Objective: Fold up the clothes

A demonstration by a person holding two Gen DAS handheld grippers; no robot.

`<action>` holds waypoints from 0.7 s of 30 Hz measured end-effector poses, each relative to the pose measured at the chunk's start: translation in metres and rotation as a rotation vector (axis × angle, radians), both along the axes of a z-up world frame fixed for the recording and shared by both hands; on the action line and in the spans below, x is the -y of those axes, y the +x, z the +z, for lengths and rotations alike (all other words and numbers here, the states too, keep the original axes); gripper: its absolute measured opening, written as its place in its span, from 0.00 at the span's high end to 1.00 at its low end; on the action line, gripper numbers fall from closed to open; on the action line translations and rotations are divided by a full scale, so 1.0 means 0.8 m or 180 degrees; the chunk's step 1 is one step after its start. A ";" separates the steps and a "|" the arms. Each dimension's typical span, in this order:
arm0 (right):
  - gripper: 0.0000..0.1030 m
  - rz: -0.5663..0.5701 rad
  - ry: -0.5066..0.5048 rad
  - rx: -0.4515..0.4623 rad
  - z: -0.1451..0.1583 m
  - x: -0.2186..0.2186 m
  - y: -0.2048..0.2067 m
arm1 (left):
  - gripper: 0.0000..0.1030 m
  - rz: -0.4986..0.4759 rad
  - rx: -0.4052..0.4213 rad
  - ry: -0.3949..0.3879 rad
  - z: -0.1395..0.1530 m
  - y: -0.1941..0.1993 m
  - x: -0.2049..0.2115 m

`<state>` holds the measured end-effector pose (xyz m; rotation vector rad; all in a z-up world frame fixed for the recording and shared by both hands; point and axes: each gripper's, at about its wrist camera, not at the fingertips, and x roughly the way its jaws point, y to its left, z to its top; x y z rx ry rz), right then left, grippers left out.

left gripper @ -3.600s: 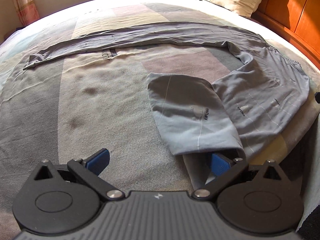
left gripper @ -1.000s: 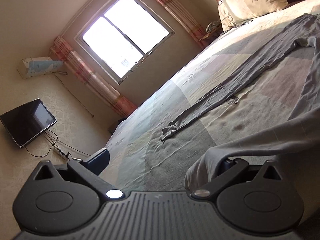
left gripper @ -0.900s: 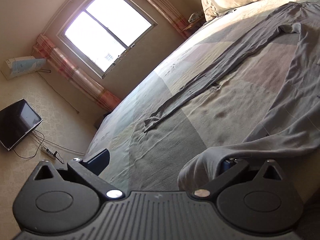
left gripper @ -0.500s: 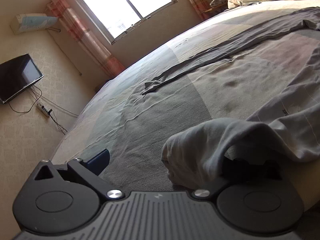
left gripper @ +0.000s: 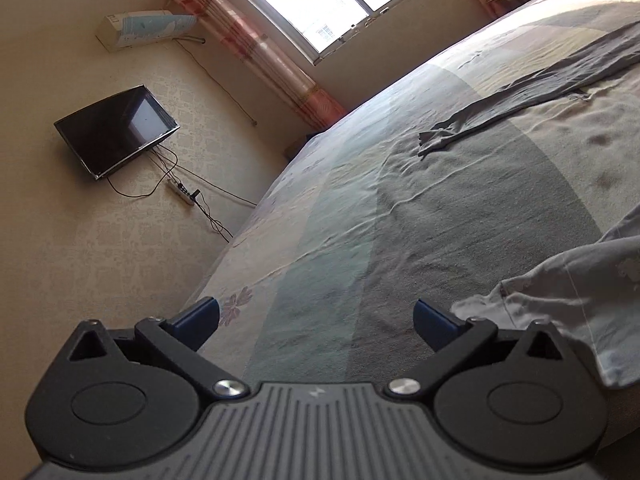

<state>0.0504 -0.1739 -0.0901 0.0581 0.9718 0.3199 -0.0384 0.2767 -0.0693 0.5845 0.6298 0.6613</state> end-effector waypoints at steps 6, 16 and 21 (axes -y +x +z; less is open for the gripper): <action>0.00 0.0028 -0.0022 -0.0012 -0.001 -0.004 0.000 | 0.00 0.0025 -0.0038 -0.0235 0.003 -0.011 -0.005; 0.00 0.0040 -0.0045 -0.0036 -0.004 -0.008 0.000 | 0.01 -0.0253 0.0486 -0.3565 0.021 -0.034 -0.041; 0.00 0.0062 -0.0042 -0.0048 -0.006 -0.011 0.000 | 0.01 -0.0124 0.0473 -0.3961 0.004 -0.039 -0.048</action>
